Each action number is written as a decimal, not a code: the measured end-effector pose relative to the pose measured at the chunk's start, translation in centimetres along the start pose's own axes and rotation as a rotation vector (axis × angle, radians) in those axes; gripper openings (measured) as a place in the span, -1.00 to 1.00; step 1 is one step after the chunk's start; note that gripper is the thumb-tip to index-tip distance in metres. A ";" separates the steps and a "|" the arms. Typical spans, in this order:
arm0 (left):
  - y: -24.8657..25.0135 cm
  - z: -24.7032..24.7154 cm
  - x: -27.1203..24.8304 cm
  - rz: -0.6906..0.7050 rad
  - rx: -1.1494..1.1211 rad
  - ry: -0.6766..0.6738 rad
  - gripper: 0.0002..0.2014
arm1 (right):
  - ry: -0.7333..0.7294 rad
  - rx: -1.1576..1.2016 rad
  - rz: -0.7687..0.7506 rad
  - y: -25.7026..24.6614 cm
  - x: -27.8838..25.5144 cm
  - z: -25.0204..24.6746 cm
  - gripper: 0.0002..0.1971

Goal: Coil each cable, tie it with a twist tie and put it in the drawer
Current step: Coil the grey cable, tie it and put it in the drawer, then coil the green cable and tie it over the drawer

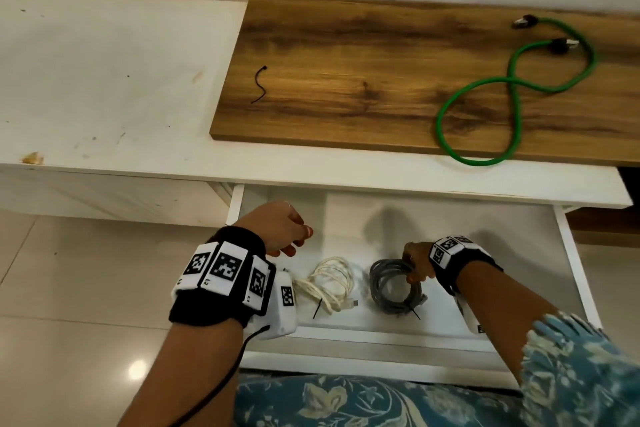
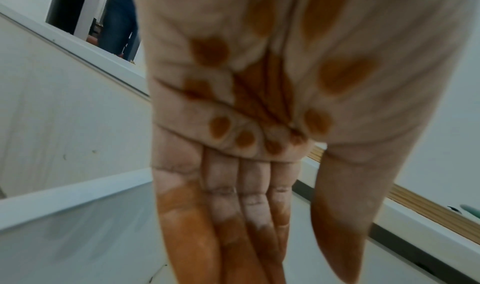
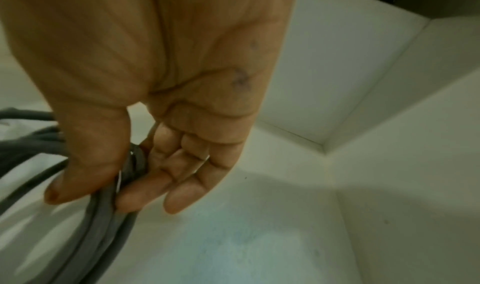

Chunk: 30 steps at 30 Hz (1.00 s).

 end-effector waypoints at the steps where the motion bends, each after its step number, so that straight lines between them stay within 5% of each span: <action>1: 0.0 0.0 0.0 0.001 0.002 0.001 -0.73 | -0.026 -0.026 0.006 0.1 0.2 0.3 -0.53; 5: 0.2 0.1 0.0 0.005 0.007 -0.001 -0.72 | -0.060 -0.164 0.053 4.6 5.3 1.7 -0.51; 7: 0.3 0.1 0.0 0.007 0.015 -0.001 -0.72 | -0.035 -0.148 0.061 7.0 8.1 2.0 -0.35; 10: 0.3 0.1 0.0 0.008 0.031 -0.005 -0.71 | -0.041 -0.068 0.040 3.8 3.0 0.8 -0.05; 18: 0.8 -0.1 0.0 0.022 0.055 0.004 -0.70 | 0.017 0.043 -0.030 -0.7 -2.2 -2.1 -0.45; 27: 0.8 -0.1 0.2 0.037 0.082 0.011 -0.66 | 0.338 0.054 -0.246 -5.5 -15.9 -9.5 -0.68; 30: 1.4 -0.3 0.3 0.066 0.083 0.053 -0.67 | 0.577 0.227 -0.264 -4.4 -20.7 -13.2 -0.80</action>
Point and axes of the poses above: each hand's wrist, its own x-axis towards the middle knuckle, its own z-axis out of the palm, y = z × x, the point moved 10 cm from there along x, towards the middle knuckle, and after that the axes turned 6 degrees about x, right-handed, at the moved point
